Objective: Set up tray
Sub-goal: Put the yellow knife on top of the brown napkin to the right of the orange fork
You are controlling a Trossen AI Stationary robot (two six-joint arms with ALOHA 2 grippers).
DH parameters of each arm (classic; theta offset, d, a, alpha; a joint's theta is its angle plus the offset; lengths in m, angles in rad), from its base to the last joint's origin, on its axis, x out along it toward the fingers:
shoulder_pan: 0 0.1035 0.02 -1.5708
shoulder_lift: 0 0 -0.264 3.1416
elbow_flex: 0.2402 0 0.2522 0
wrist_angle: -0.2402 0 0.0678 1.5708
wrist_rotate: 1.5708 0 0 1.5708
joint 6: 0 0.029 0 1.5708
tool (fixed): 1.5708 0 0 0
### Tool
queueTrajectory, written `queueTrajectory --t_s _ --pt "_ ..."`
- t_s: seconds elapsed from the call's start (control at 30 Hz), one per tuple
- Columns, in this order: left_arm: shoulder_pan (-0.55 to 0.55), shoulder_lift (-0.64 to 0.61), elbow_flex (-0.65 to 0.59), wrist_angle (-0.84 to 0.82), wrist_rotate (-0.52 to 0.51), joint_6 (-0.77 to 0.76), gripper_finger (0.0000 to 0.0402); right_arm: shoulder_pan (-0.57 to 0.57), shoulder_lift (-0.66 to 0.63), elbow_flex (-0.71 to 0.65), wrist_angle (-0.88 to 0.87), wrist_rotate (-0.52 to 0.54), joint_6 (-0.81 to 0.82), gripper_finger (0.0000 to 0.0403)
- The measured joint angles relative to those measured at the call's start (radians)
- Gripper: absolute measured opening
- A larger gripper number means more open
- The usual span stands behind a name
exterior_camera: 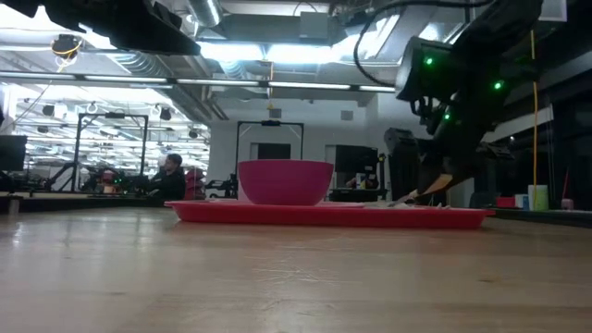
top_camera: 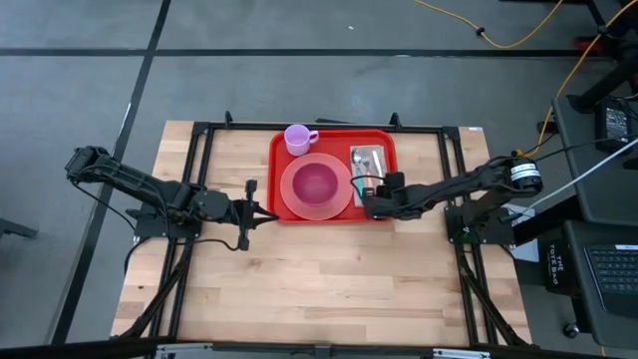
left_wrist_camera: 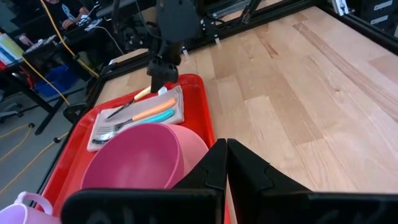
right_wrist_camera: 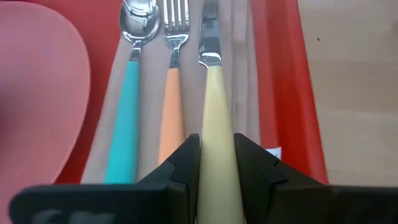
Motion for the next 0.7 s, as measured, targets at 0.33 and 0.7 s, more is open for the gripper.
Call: queueTrajectory --t_s 0.33,0.7 --pt "0.0 0.0 0.0 0.0 0.0 -0.001 0.0004 -0.03 0.064 0.0 0.065 -0.036 0.0 0.008" --pt "0.0 0.0 0.0 0.0 0.0 0.0 0.0007 -0.03 0.066 0.0 0.064 -0.06 -0.001 0.0086"
